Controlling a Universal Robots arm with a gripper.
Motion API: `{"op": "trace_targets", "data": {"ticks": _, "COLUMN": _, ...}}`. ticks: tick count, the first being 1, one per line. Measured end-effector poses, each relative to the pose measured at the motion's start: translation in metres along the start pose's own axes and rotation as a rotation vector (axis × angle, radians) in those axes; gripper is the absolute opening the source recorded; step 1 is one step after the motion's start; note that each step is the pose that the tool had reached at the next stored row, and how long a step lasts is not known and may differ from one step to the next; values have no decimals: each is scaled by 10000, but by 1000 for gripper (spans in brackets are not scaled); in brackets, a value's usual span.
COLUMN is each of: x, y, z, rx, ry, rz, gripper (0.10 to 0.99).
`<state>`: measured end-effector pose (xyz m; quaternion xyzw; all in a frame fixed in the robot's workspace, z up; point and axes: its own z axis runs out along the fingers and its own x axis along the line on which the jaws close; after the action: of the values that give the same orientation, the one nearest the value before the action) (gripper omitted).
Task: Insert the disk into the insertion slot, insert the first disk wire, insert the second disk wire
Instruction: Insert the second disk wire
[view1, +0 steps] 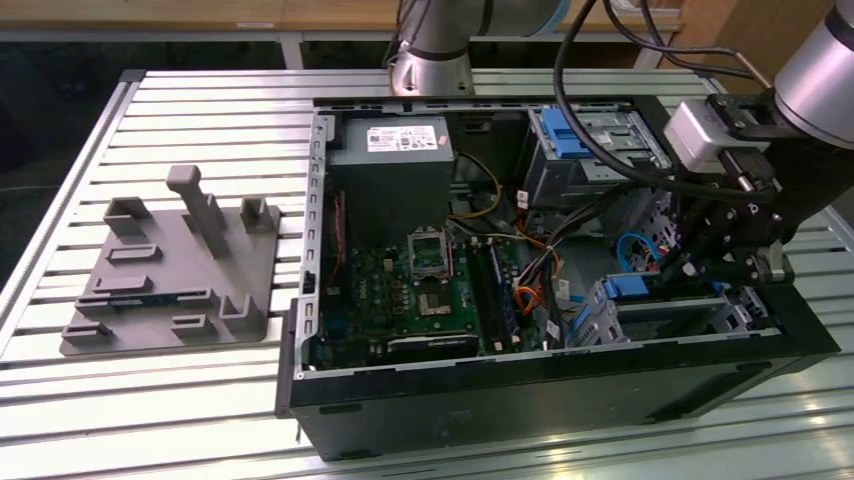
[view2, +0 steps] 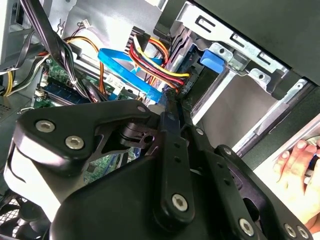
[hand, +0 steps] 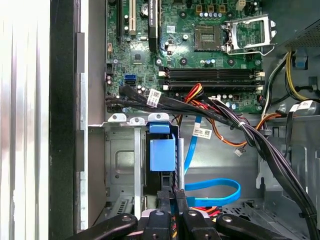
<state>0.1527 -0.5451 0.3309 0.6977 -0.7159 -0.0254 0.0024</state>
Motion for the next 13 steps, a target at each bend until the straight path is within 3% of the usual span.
{"op": "trace_targets", "data": {"ticks": 10, "x": 4, "y": -3, "z": 54, "rx": -1, "ry": -40, "rz": -2, "gripper": 169}}
{"op": "trace_targets", "data": {"ticks": 12, "x": 4, "y": -1, "z": 10, "rx": 0, "ry": -10, "rz": 0, "gripper": 220}}
{"op": "trace_targets", "data": {"ticks": 13, "x": 3, "y": 0, "z": -11, "rx": 0, "ry": -11, "rz": 0, "gripper": 294}}
